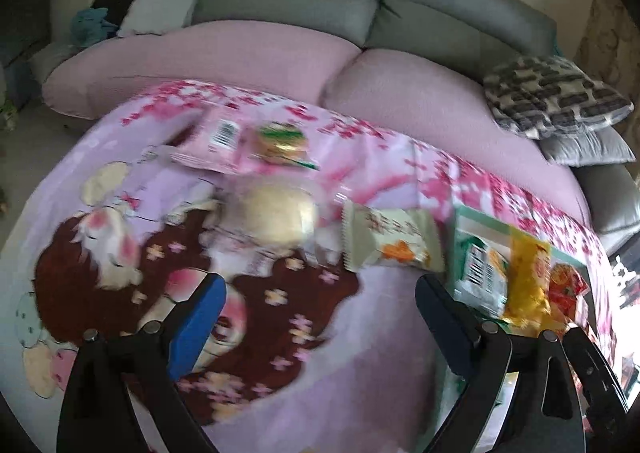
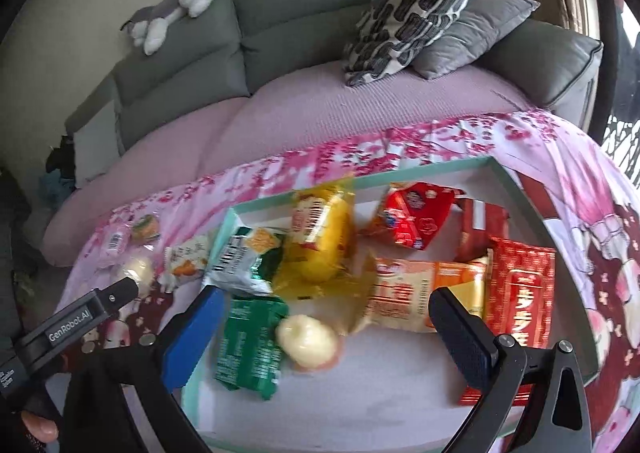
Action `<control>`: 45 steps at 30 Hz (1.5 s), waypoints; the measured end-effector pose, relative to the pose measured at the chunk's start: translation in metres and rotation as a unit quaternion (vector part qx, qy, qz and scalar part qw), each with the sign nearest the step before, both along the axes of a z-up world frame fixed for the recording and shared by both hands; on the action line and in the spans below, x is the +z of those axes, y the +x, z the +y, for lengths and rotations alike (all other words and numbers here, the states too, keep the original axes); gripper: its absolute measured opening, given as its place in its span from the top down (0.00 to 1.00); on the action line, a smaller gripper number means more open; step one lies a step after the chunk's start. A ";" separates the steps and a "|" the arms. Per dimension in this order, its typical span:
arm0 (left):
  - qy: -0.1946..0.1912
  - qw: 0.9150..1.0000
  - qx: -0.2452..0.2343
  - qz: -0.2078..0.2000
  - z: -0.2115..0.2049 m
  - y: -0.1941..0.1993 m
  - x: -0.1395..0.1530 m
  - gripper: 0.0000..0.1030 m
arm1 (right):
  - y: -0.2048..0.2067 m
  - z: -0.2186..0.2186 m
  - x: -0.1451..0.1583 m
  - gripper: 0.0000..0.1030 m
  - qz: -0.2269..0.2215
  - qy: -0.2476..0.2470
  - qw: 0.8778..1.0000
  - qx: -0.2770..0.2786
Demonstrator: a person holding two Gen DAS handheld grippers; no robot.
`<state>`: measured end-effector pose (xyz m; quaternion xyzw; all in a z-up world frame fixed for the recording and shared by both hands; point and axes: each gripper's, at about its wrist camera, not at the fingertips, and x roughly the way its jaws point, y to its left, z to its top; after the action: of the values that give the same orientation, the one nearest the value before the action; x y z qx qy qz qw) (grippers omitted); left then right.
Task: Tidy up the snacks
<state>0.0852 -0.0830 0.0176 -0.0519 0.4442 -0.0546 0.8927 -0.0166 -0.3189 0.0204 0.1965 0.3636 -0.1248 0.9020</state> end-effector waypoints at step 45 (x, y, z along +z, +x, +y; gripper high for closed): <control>-0.073 0.997 0.005 0.039 0.061 0.066 -0.019 0.07 | 0.074 0.108 -0.013 0.00 0.023 -0.048 0.994 0.092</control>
<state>0.1514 -0.0217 -0.0014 -0.1214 0.4729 -0.0801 0.8690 0.0576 -0.2111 0.0073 0.1161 0.3947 -0.0633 0.9092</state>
